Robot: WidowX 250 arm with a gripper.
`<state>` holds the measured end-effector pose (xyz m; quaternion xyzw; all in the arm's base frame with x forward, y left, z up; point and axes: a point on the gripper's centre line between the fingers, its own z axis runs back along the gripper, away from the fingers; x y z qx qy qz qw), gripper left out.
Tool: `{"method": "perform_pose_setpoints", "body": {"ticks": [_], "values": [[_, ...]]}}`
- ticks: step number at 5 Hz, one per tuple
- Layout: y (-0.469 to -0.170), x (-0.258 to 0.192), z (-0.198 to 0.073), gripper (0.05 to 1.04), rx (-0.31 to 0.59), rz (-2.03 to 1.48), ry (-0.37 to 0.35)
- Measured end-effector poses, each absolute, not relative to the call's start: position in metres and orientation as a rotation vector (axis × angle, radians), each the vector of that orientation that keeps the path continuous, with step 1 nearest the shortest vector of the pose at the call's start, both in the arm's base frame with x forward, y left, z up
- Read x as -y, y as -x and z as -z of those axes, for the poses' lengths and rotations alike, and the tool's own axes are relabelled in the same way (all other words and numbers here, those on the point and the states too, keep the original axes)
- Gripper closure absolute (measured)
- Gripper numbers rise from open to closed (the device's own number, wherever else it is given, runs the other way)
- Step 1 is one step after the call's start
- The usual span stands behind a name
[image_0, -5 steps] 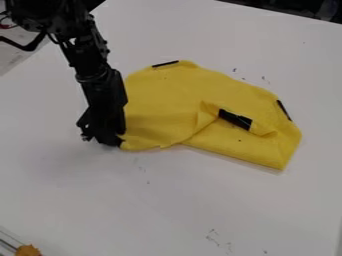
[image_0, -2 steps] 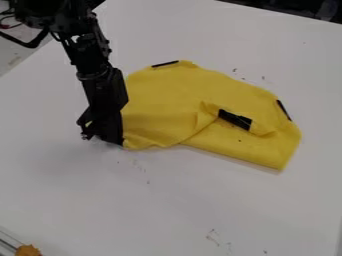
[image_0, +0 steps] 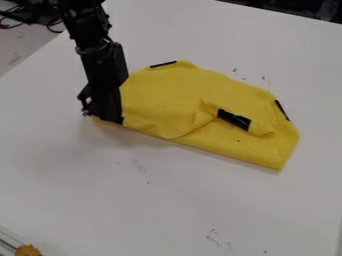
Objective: Fold the cloth from the bottom left to the top left
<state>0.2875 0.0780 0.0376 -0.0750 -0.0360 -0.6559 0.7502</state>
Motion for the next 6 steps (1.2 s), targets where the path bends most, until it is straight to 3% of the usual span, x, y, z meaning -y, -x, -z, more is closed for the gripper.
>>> {"method": "perform_pose_setpoints", "body": {"ticks": [1,2,4,6], "values": [[-0.306,-0.087,-0.050,1.025,0.114,1.371,0.176],[-0.329,-0.091,-0.053,1.025,0.117,1.336,0.233],[-0.369,-0.106,-0.041,1.025,0.113,1.220,0.329],[-0.387,-0.124,-0.057,1.025,0.170,1.142,0.331]]}}
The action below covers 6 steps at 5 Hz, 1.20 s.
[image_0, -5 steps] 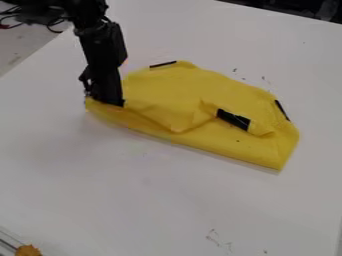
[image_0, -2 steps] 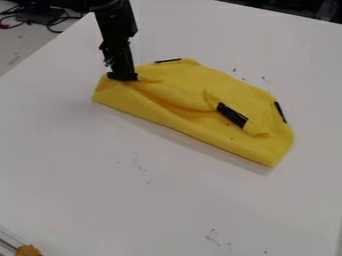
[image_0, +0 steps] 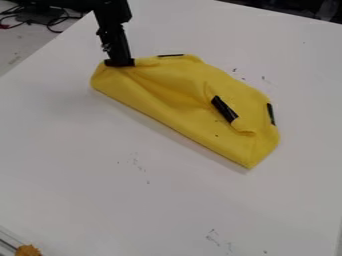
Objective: Fold the cloth from the bottom left to the top left
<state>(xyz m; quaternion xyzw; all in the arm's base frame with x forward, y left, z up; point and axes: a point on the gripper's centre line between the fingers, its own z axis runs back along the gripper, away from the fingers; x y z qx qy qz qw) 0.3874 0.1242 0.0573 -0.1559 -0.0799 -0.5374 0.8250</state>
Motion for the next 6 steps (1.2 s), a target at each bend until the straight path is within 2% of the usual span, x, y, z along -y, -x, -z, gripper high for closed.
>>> {"method": "perform_pose_setpoints", "body": {"ticks": [2,3,4,5,6], "values": [[-0.402,-0.138,-0.052,1.002,0.163,0.929,0.384],[-0.412,-0.144,-0.043,0.849,0.222,0.831,0.363],[-0.405,-0.148,-0.021,0.593,0.204,0.777,0.339],[-0.402,-0.150,-0.035,0.296,0.207,0.761,0.296],[-0.398,-0.148,-0.048,0.088,0.213,0.738,0.273]]}}
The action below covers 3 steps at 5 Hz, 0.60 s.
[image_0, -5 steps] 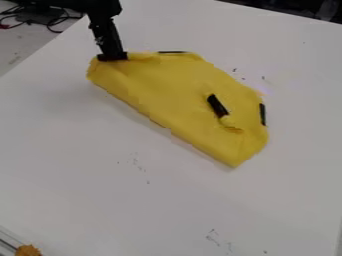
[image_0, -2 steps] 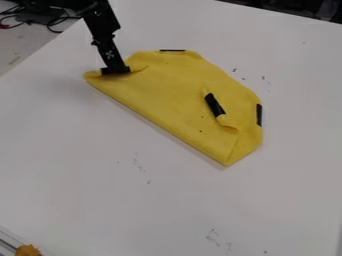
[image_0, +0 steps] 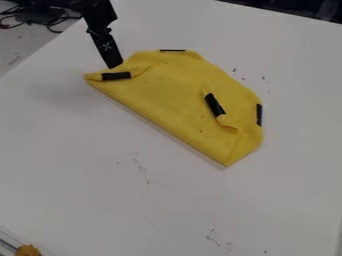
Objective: Fold the cloth from the bottom left to the top left
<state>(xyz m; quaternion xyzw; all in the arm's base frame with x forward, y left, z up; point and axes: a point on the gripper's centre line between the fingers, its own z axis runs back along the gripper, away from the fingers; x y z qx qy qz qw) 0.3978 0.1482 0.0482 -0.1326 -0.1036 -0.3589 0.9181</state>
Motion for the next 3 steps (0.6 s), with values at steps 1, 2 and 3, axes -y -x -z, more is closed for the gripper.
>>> {"method": "perform_pose_setpoints", "body": {"ticks": [1,2,3], "values": [[-0.396,-0.144,-0.062,0.083,0.214,0.737,0.241],[-0.393,-0.135,-0.076,0.083,0.200,0.738,0.228],[-0.380,-0.127,-0.076,0.083,0.174,0.737,0.249]]}}
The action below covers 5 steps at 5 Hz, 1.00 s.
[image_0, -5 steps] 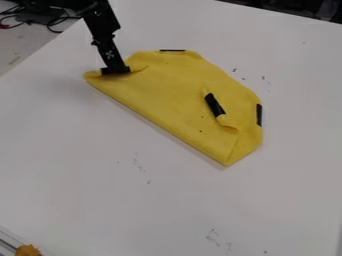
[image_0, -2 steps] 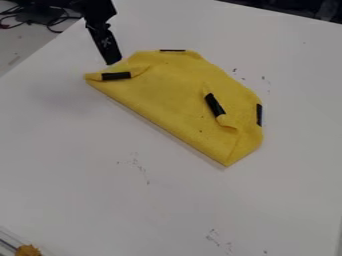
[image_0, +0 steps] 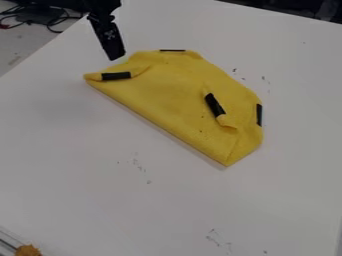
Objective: Fold the cloth from the bottom left to the top left
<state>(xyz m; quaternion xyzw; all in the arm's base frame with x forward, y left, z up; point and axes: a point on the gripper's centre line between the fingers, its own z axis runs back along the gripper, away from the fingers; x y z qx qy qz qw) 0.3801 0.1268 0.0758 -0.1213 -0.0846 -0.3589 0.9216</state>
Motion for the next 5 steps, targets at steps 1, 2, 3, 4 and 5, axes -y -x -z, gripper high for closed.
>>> {"method": "perform_pose_setpoints", "body": {"ticks": [1,2,3,4,5], "values": [[-0.365,-0.116,-0.071,0.083,0.124,0.738,0.243],[-0.356,-0.102,-0.075,0.083,0.123,0.651,0.197],[-0.348,-0.092,-0.079,0.083,0.111,0.517,0.164],[-0.329,-0.080,-0.082,0.083,0.079,0.382,0.125],[-0.295,-0.072,-0.085,0.083,0.076,0.249,0.107]]}}
